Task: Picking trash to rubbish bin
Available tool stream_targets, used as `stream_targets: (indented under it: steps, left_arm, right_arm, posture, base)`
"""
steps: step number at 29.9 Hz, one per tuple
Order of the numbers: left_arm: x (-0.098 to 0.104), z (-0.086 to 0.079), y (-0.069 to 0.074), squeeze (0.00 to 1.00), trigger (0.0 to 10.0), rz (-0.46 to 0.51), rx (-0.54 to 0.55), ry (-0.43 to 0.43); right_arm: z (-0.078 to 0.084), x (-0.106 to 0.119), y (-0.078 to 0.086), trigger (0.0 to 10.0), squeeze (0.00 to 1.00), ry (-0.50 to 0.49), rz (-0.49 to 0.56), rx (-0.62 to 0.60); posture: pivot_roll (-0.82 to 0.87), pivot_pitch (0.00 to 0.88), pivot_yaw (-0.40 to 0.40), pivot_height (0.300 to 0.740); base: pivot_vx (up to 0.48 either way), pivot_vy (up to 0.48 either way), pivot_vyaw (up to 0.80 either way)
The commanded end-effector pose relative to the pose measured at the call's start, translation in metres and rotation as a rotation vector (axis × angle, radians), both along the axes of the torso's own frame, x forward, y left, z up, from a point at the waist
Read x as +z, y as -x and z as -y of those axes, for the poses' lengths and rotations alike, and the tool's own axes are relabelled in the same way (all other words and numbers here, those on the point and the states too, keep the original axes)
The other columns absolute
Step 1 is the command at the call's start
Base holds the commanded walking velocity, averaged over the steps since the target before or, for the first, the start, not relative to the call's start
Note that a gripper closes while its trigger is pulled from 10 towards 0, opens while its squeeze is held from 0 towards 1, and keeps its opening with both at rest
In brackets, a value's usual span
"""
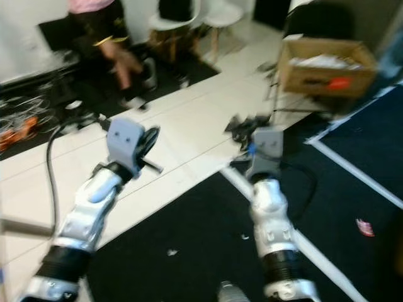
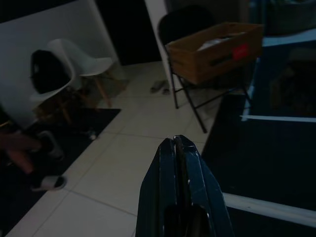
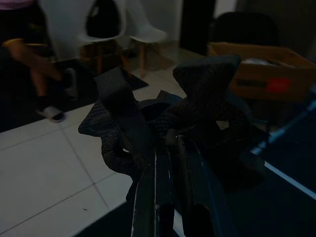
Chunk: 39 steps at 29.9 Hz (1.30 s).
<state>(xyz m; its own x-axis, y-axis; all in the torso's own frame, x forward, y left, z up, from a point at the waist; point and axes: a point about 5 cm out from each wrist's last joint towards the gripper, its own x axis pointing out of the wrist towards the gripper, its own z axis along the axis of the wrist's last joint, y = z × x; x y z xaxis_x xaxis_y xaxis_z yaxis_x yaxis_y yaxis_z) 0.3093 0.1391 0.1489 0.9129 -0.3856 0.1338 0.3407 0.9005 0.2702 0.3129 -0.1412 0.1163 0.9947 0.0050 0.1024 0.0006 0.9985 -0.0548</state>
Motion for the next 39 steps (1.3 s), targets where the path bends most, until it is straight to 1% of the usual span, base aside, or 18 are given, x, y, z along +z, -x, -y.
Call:
stream_targets:
  steps: [1, 6, 14, 18, 20, 22, 23, 25, 26, 30, 32, 34, 37, 39]
  left_arm:
    - [-0.003, 0.002, 0.001, 0.00, 10.0, -0.025, -0.004, -0.001]
    - [-0.003, 0.004, 0.002, 0.00, 10.0, -0.032, 0.000, 0.024]
    - [-0.004, 0.001, 0.002, 0.00, 10.0, -0.037, 0.012, 0.040]
    - [-0.005, 0.000, 0.003, 0.00, 10.0, -0.043, 0.022, 0.063]
    - [-0.007, -0.001, 0.003, 0.00, 10.0, -0.047, 0.040, 0.087]
    - [-0.007, -0.001, 0.003, 0.00, 10.0, -0.047, 0.042, 0.090]
    - [-0.010, -0.003, 0.004, 0.00, 10.0, -0.063, 0.065, 0.120]
    - [-0.015, -0.003, 0.005, 0.00, 10.0, -0.100, 0.074, 0.146]
    - [-0.018, -0.004, 0.006, 0.00, 10.0, -0.115, 0.089, 0.147]
    - [-0.020, -0.006, 0.007, 0.00, 10.0, -0.120, 0.110, 0.155]
    - [-0.019, -0.007, 0.008, 0.00, 10.0, -0.096, 0.128, 0.178]
    - [-0.019, -0.006, 0.008, 0.00, 10.0, -0.096, 0.116, 0.187]
    - [-0.019, -0.005, 0.009, 0.00, 10.0, -0.091, 0.116, 0.176]
    - [-0.022, -0.006, 0.010, 0.00, 10.0, -0.096, 0.135, 0.179]
  right_arm:
    - [0.001, 0.001, -0.001, 10.0, 0.00, 0.005, 0.008, -0.001]
    - [0.000, 0.001, -0.003, 10.0, 0.00, 0.007, 0.008, 0.002]
    - [-0.001, 0.000, -0.004, 10.0, 0.00, 0.007, 0.007, 0.007]
    - [-0.001, -0.001, -0.004, 10.0, 0.00, 0.010, 0.004, 0.010]
    - [-0.001, -0.002, -0.004, 10.0, 0.00, 0.016, 0.000, 0.016]
    - [-0.001, -0.002, -0.004, 10.0, 0.00, 0.016, 0.000, 0.016]
    - [-0.002, -0.005, -0.004, 10.0, 0.00, 0.041, -0.023, 0.043]
    - [-0.004, -0.008, -0.003, 10.0, 0.00, 0.045, -0.043, 0.068]
    - [-0.006, -0.010, -0.003, 10.0, 0.00, 0.054, -0.056, 0.085]
    - [-0.007, -0.013, -0.003, 10.0, 0.00, 0.056, -0.077, 0.106]
    - [-0.009, -0.018, -0.003, 10.0, 0.00, 0.073, -0.113, 0.129]
    - [-0.009, -0.019, -0.003, 10.0, 0.00, 0.077, -0.118, 0.129]
    - [-0.008, -0.020, -0.003, 10.0, 0.00, 0.077, -0.119, 0.127]
    - [-0.006, -0.020, -0.004, 10.0, 0.00, 0.088, -0.130, 0.133]
  posture:
    - [0.08, 0.013, 0.063, 0.740]
    - [0.08, 0.006, 0.057, 0.740]
    - [0.08, 0.000, 0.052, 0.740]
    - [0.08, 0.000, 0.047, 0.740]
    - [0.07, 0.000, 0.043, 0.740]
    - [0.07, 0.000, 0.043, 0.740]
    - [0.07, 0.000, 0.038, 0.740]
    - [0.07, 0.000, 0.034, 0.740]
    - [0.06, 0.000, 0.029, 0.740]
    - [0.06, 0.000, 0.018, 0.740]
    - [0.06, 0.000, 0.009, 0.740]
    - [0.06, 0.000, 0.004, 0.740]
    - [0.06, 0.000, 0.000, 0.740]
    - [0.06, 0.000, -0.011, 0.740]
  base:
    - [0.000, 0.000, -0.80]
    - [0.000, 0.000, -0.80]
    - [0.000, 0.000, -0.80]
    - [0.000, 0.000, -0.80]
    - [0.000, 0.000, -0.80]
    - [0.000, 0.000, -0.80]
    - [0.000, 0.000, -0.80]
    - [0.000, 0.000, -0.64]
    - [0.000, 0.000, 0.00]
    - [0.000, 0.000, 0.00]
    - [0.000, 0.000, 0.00]
    - [0.000, 0.000, 0.00]
    - [0.000, 0.000, 0.00]
    - [0.000, 0.000, 0.00]
